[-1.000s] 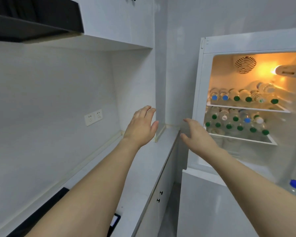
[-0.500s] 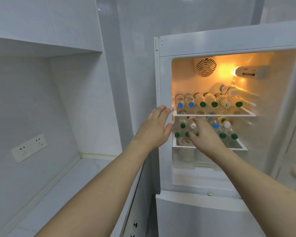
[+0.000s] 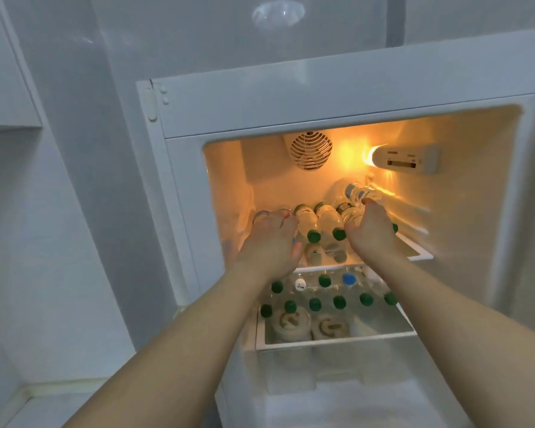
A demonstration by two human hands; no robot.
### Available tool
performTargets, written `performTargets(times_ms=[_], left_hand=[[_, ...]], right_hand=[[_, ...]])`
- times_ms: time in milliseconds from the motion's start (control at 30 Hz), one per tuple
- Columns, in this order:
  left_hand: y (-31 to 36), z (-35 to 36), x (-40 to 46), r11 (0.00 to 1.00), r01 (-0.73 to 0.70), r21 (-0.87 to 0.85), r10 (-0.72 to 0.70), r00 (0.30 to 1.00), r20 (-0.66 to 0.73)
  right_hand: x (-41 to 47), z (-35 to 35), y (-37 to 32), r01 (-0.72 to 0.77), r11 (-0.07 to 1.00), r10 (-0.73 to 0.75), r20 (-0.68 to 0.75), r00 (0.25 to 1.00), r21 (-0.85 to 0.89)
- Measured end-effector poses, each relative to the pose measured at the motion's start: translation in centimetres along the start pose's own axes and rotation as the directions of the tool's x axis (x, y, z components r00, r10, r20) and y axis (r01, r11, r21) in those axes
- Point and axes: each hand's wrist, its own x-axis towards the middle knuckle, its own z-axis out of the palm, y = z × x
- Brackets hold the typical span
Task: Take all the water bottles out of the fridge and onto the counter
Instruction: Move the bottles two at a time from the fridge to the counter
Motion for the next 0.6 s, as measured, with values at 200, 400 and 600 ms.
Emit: performTargets(times_ms=[200, 400, 600], left_hand=[[0.0, 4.9, 7.7, 0.996, -0.073, 0.046, 0.07, 0.996, 0.05], [2.0, 7.7, 16.5, 0.986, -0.164, 0.006, 0.161, 0.975, 0.15], [4.6, 10.8, 22.5, 0.951, -0.308, 0.007, 0.302, 0.938, 0.171]], right_hand=[[7.2, 0.8, 4.8, -0.145, 0.976, 0.149, 0.014, 0.989, -0.162], [9.3, 2.1, 9.5, -0.084, 0.894, 0.13, 0.075, 0.989, -0.441], [11.7, 5.1, 12.1, -0.059, 0.904, 0.07, 0.011, 0.998, -0.423]])
